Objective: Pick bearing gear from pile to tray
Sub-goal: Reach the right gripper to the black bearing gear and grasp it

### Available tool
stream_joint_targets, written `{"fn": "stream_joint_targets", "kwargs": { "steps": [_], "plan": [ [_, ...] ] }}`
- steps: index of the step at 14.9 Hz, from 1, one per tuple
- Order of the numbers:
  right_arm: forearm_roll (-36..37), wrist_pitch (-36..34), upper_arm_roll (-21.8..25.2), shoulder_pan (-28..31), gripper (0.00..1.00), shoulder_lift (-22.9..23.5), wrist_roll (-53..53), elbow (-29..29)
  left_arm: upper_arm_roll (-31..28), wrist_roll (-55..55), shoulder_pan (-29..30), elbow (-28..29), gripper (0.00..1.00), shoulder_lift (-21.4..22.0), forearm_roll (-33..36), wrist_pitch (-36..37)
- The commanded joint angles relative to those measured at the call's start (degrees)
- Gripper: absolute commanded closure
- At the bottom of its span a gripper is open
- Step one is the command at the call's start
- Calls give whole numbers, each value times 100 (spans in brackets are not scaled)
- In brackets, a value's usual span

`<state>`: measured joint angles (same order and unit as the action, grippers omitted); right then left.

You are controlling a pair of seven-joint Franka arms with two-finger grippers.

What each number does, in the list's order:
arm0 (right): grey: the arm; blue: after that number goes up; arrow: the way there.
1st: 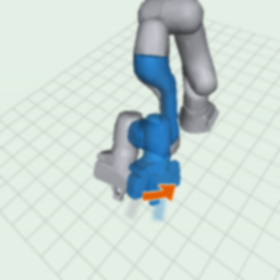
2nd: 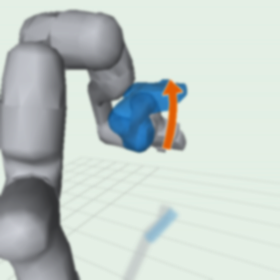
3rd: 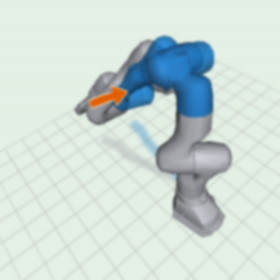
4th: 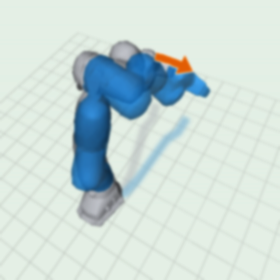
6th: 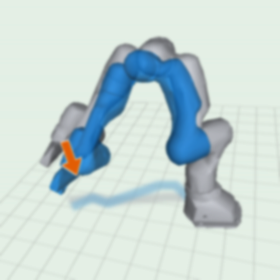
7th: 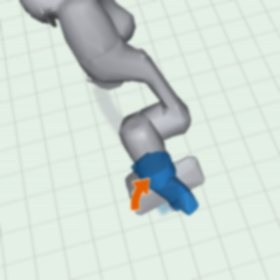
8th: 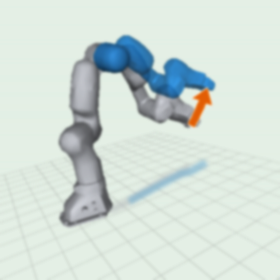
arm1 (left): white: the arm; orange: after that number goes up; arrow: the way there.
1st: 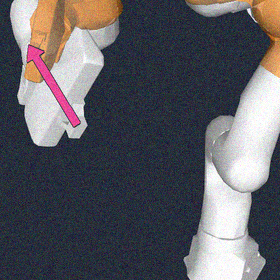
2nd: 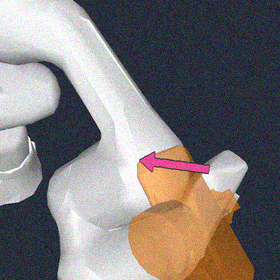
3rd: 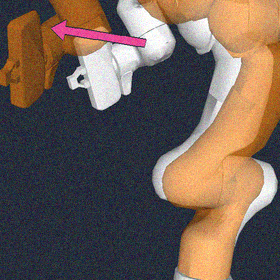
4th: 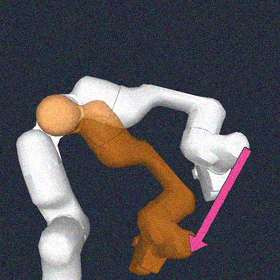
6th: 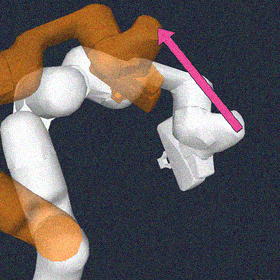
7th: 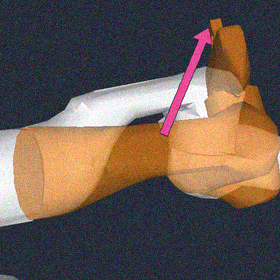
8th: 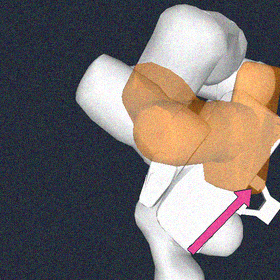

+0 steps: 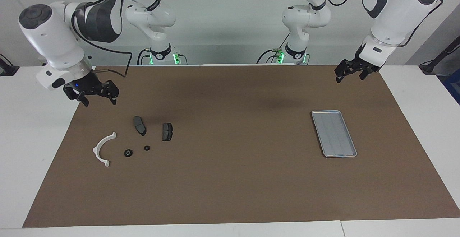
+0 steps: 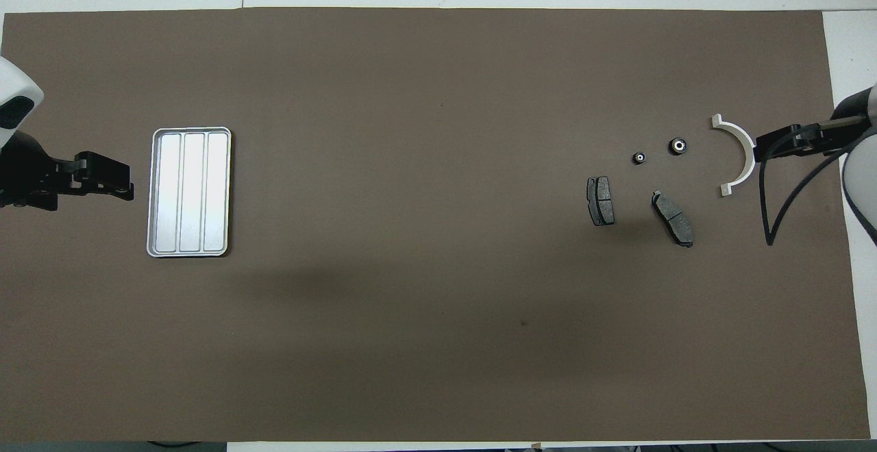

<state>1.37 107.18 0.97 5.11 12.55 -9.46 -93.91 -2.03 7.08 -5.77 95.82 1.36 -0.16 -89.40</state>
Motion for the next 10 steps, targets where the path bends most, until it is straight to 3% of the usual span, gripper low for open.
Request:
{"fn": "stream_joint_targets", "kwargs": {
  "steps": [1, 6, 10],
  "plan": [
    [21, 372, -79, 51, 5, 660, -91, 426, -51, 4, -73, 15, 0, 75, 60, 36],
    [12, 1129, -88, 43, 5, 1275, -47, 443, -51, 4, -73, 15, 0, 75, 51, 36],
    [3, 1393, -88, -36, 5, 1443, 93, 330, -51, 4, -73, 24, 0, 66, 51, 36]
  ]
}}
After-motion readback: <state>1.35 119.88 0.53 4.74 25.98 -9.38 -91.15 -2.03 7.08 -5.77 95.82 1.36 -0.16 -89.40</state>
